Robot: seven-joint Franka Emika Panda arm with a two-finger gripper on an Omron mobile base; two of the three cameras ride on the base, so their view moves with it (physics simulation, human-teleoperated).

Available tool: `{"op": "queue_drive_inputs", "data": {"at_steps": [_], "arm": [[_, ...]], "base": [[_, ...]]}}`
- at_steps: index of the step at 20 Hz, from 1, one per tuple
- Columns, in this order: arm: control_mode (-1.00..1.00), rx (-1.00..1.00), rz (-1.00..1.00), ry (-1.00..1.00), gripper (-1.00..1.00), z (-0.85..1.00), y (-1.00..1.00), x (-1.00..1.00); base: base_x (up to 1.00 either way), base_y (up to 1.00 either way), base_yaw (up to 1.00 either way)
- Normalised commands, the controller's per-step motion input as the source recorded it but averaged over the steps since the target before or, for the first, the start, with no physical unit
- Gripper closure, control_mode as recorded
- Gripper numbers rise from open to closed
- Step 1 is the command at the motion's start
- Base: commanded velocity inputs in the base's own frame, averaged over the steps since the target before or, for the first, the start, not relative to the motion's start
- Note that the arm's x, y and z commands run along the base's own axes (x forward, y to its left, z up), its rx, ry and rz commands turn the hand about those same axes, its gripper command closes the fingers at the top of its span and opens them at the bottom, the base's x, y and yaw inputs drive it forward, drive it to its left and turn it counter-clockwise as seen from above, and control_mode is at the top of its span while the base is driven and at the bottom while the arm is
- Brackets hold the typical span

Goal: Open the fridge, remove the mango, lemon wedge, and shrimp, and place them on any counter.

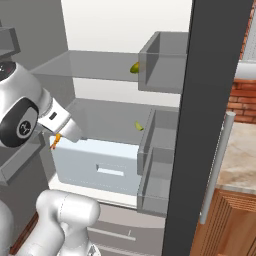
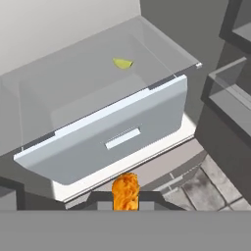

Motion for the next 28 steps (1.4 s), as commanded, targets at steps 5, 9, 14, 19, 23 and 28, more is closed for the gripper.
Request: {"op": "queue_drive_inputs", "data": {"at_steps": [5, 9, 14, 19, 23, 28], "arm": [[-1.0, 0.0, 0.0, 0.0, 1.0, -0.02, 0.0, 0.0], [-1.0, 0.0, 0.0, 0.0, 1.0, 0.0, 0.0, 0.0], [1.0, 0.0, 0.0, 0.0, 1.0, 0.0, 0.0, 0.0], [1.0, 0.0, 0.0, 0.0, 1.0, 0.0, 0.0, 0.0], [1.0, 0.0, 0.0, 0.0, 1.0, 0.0, 0.0, 0.0], [1.0, 0.0, 0.0, 0.0, 1.0, 0.0, 0.0, 0.0]], "base": [[0.0, 0.0, 0.0], [0.0, 0.0, 0.0], [-0.52, -0.04, 0.0], [-0.98, -0.17, -0.11], [-0.92, -0.11, -0.21], [-0.52, -0.16, -0.42]]}}
